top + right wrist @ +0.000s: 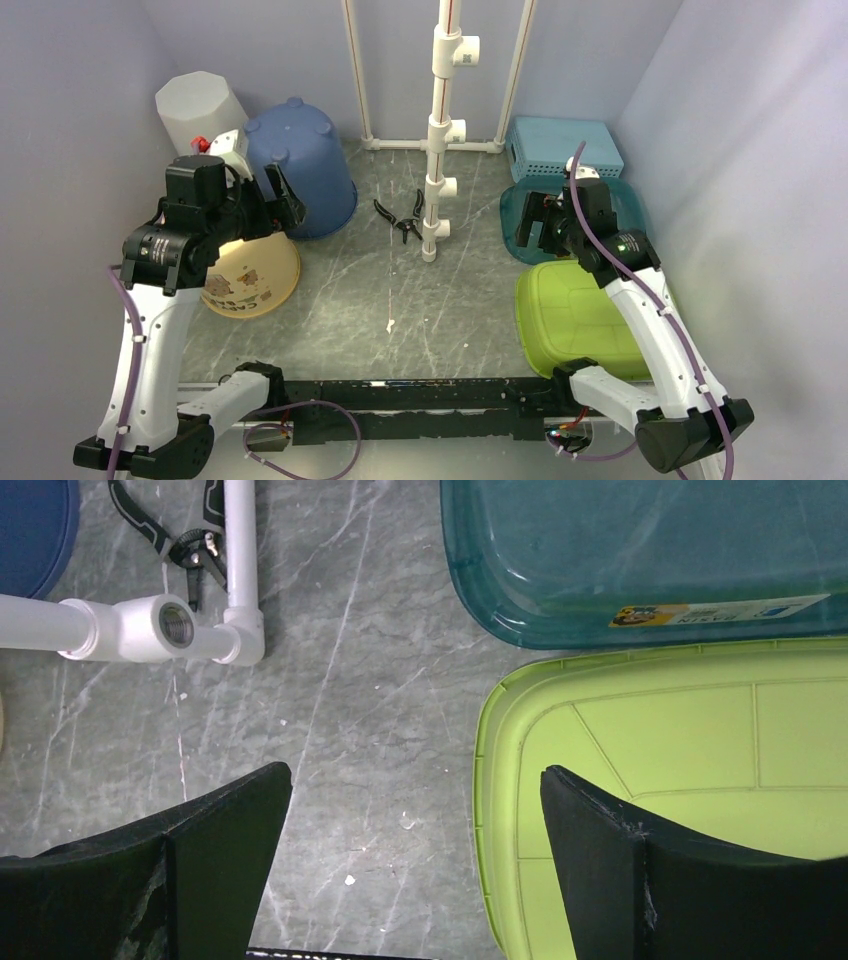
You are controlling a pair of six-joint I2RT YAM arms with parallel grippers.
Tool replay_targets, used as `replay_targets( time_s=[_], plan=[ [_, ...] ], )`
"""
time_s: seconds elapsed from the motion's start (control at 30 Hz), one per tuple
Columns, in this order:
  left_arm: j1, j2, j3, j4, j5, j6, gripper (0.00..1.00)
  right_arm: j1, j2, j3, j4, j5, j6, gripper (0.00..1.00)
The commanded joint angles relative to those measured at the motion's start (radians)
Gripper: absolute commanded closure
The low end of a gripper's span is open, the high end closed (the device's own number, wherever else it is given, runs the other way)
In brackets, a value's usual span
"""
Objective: Turn the large container upside down
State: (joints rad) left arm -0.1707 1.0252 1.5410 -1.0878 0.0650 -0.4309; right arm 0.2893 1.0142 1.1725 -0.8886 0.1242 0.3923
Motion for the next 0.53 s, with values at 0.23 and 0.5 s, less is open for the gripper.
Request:
replay_targets(
  time_s=[0.23,0.5],
  plan=[
    [0.005,-0.006,0.012,-0.002,0.049,-0.004,0.05,-0.003,-0.042,0.011,0.038,0.012,-0.009,0.0],
    [0.005,-0.002,0.026,-0.004,0.053,-0.005,0.05,-0.002,-0.07,0.002,0.061,-0.007,-0.013,0.0]
  ],
)
